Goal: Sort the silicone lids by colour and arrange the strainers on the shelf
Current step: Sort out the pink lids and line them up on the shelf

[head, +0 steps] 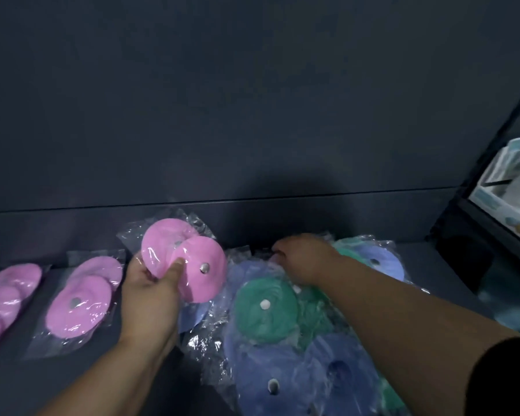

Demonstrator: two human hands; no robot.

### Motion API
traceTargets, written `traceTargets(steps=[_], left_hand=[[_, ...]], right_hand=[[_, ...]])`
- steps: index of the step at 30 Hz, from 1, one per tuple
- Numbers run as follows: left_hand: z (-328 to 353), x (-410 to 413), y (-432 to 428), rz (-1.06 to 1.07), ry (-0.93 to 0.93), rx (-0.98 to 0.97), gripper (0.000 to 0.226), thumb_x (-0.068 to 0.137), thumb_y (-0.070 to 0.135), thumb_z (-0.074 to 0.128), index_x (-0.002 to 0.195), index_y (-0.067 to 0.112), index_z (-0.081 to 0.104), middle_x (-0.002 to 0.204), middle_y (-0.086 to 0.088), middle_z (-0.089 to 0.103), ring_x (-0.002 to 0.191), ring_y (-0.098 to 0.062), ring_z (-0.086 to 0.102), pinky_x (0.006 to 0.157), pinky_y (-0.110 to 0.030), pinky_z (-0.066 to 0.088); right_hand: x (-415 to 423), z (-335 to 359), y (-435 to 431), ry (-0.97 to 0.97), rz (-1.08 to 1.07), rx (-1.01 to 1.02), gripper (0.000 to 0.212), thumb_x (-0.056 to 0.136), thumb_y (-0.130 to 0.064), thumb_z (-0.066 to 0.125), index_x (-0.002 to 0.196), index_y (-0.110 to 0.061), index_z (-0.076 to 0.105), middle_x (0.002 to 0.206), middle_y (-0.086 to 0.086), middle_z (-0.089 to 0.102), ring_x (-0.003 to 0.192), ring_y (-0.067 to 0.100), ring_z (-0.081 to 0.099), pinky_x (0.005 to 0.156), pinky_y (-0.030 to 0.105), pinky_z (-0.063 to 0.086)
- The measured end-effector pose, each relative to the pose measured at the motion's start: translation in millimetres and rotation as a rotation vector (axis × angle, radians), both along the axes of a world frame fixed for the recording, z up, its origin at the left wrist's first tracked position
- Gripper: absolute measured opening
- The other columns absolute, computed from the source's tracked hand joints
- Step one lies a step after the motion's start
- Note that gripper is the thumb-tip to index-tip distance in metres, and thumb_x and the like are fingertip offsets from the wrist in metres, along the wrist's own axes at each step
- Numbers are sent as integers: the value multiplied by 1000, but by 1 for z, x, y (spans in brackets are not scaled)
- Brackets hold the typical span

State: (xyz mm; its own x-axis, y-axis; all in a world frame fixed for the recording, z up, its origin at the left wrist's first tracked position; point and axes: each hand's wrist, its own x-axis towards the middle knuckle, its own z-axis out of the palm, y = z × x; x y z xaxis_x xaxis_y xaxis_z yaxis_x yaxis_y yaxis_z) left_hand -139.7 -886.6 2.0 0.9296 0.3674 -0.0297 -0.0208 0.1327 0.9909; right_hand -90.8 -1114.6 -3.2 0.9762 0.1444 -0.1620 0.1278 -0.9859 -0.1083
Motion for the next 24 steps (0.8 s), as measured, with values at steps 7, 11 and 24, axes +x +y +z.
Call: traceTargets(steps=[7, 11, 24], left_hand=[[-7, -2, 2, 28, 32, -15, 24, 88, 4, 62, 98, 25, 59, 94, -5, 70, 80, -22, 65, 67, -31, 51], [-8, -3, 2, 30, 58, -16, 24, 87, 6, 64, 99, 26, 61, 96, -6, 72, 89, -29, 68, 80, -45, 55], [8, -4, -6, 13, 27, -119, 16, 88, 4, 63, 90, 19, 60, 82, -12, 65, 73, -24, 58, 76, -41, 50]], right_hand=[[21, 13, -14, 333, 48, -86, 71, 88, -52, 53, 149, -29, 24, 150, 1, 39, 131, 24, 43, 106, 28, 37], [26, 5, -19, 297, 41, -132, 68, 83, -61, 52, 144, -38, 31, 143, -7, 45, 131, 23, 38, 109, 37, 30], [-3, 41, -23, -654, -103, 719, 11, 75, -26, 75, 68, -27, 67, 74, -13, 67, 73, 6, 58, 74, 20, 42]])
